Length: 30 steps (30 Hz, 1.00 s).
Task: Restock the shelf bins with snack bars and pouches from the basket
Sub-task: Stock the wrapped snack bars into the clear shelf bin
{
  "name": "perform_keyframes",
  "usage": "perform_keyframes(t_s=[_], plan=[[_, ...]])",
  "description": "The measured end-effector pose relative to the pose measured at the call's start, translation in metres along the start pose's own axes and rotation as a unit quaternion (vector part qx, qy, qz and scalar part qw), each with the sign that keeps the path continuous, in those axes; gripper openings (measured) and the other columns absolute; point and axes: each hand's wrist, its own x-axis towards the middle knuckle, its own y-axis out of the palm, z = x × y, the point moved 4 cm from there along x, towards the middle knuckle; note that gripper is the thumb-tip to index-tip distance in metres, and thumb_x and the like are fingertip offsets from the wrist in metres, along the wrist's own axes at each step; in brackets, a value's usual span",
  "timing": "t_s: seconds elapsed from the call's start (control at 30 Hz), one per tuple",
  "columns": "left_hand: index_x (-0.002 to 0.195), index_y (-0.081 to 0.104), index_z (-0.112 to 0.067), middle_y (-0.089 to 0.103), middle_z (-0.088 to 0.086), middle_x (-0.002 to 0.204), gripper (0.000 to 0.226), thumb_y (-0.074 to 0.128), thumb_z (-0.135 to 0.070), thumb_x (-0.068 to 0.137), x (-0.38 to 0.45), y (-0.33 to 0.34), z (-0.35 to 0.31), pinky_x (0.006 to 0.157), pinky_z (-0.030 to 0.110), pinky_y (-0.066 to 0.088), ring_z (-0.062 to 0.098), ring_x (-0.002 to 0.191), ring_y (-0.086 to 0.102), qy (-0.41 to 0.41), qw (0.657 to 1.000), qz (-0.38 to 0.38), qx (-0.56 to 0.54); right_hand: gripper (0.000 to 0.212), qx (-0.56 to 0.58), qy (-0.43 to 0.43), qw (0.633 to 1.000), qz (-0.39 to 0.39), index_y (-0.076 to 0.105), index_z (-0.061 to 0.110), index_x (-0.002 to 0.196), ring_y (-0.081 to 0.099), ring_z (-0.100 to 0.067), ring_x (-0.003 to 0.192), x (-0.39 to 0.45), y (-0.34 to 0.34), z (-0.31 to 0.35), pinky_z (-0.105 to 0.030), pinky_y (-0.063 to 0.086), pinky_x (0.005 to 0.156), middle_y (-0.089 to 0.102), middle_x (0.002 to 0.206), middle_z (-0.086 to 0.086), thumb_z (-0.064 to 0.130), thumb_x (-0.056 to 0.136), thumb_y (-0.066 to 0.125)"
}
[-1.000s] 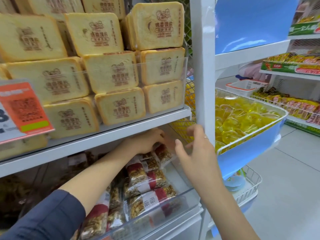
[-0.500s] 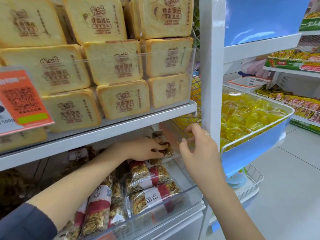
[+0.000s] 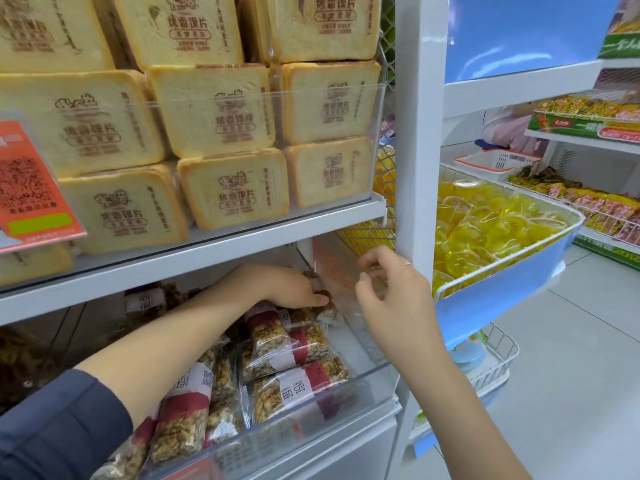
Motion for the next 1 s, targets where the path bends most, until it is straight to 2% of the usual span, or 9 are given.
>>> perform_keyframes(t_s=[0.13, 0.27, 0.33, 0.47, 0.57, 0.73, 0.83, 0.9, 1.0], plan=[[0.128, 0.056, -0.014, 0.058, 0.005, 0.128, 0.061, 0.018, -0.053, 0.099, -0.002, 0.011, -0.001, 0.097, 0.03, 0.035, 0.022, 0.113, 0.052, 0.014, 0.999, 0.028, 0.011, 0.015, 0.011, -0.002, 1.0, 0.001, 0.053, 0.024, 0.089, 0.052, 0.002, 0.084, -0.001, -0.001, 0.0, -0.007, 0.037, 0.063, 0.056, 0.092, 0.003, 0.009, 0.088, 0.053], [0.12, 0.061, -0.01, 0.064, 0.003, 0.107, 0.044, 0.028, -0.033, 0.103, -0.001, 0.003, 0.002, 0.086, 0.032, 0.044, 0.02, 0.092, 0.057, 0.039, 0.995, -0.082, -0.05, 0.014, 0.014, 0.0, 1.0, 0.007, 0.054, 0.023, 0.09, 0.052, 0.001, 0.072, -0.001, -0.001, 0.002, -0.004, 0.035, 0.061, 0.056, 0.091, 0.002, 0.008, 0.089, 0.053], [0.134, 0.053, -0.021, 0.058, 0.002, 0.127, 0.044, 0.031, -0.01, 0.098, -0.001, 0.005, 0.004, 0.087, 0.035, 0.047, 0.02, 0.099, 0.058, 0.033, 0.993, -0.1, -0.045, 0.014, 0.02, 0.0, 1.0, 0.006, 0.054, 0.022, 0.09, 0.053, 0.001, 0.076, -0.001, -0.001, 0.001, -0.005, 0.036, 0.062, 0.057, 0.092, 0.002, 0.008, 0.089, 0.053], [0.137, 0.05, -0.026, 0.056, 0.002, 0.132, 0.061, 0.029, 0.007, 0.091, 0.0, 0.013, 0.006, 0.07, 0.033, 0.047, 0.016, 0.076, 0.055, 0.001, 0.997, -0.067, -0.026, 0.016, 0.027, 0.004, 1.0, 0.0, 0.054, 0.023, 0.089, 0.053, 0.001, 0.083, 0.0, -0.001, 0.0, -0.007, 0.038, 0.063, 0.058, 0.091, 0.003, 0.007, 0.088, 0.053], [0.138, 0.049, -0.023, 0.047, 0.001, 0.142, 0.061, 0.029, 0.01, 0.091, 0.0, 0.009, 0.005, 0.088, 0.034, 0.05, 0.02, 0.101, 0.058, 0.011, 0.997, -0.078, -0.013, 0.014, 0.015, 0.001, 1.0, 0.002, 0.055, 0.022, 0.09, 0.054, -0.003, 0.074, -0.001, 0.0, 0.001, -0.008, 0.037, 0.062, 0.058, 0.09, 0.003, 0.008, 0.088, 0.053], [0.145, 0.037, -0.025, 0.03, -0.001, 0.153, 0.068, 0.027, 0.011, 0.088, -0.005, 0.012, 0.01, 0.111, 0.032, 0.031, 0.022, 0.136, 0.036, 0.043, 0.995, -0.071, -0.048, 0.011, -0.021, -0.016, 1.0, 0.011, 0.058, 0.016, 0.093, 0.052, -0.012, 0.075, 0.0, 0.004, 0.003, -0.024, 0.039, 0.065, 0.059, 0.092, 0.0, 0.008, 0.089, 0.052], [0.144, 0.037, -0.024, 0.025, -0.001, 0.155, 0.076, 0.03, 0.019, 0.082, -0.032, 0.009, 0.022, 0.115, 0.033, 0.021, 0.02, 0.141, 0.025, 0.058, 0.977, -0.151, -0.137, 0.009, -0.033, -0.032, 0.996, 0.072, 0.054, 0.017, 0.099, 0.055, -0.018, 0.085, -0.005, 0.019, 0.012, -0.032, 0.045, 0.072, 0.059, 0.095, -0.002, 0.018, 0.09, 0.056], [0.143, 0.039, -0.022, 0.026, -0.001, 0.154, 0.075, 0.031, 0.021, 0.082, -0.054, 0.01, 0.034, 0.116, 0.033, 0.019, 0.018, 0.142, 0.024, 0.048, 0.969, -0.187, -0.156, 0.026, -0.057, -0.033, 0.987, 0.145, 0.048, 0.018, 0.105, 0.056, -0.021, 0.088, -0.015, 0.037, 0.022, -0.034, 0.047, 0.07, 0.056, 0.097, -0.002, 0.035, 0.09, 0.059], [0.145, 0.034, -0.024, 0.034, -0.001, 0.151, 0.075, 0.041, 0.016, 0.082, -0.076, 0.016, 0.047, 0.113, 0.034, 0.029, 0.017, 0.138, 0.032, 0.03, 0.974, -0.185, -0.131, 0.06, -0.106, -0.012, 0.968, 0.227, 0.042, 0.017, 0.125, 0.055, -0.026, 0.104, -0.028, 0.068, 0.037, -0.037, 0.05, 0.078, 0.056, 0.112, -0.007, 0.055, 0.084, 0.061]])
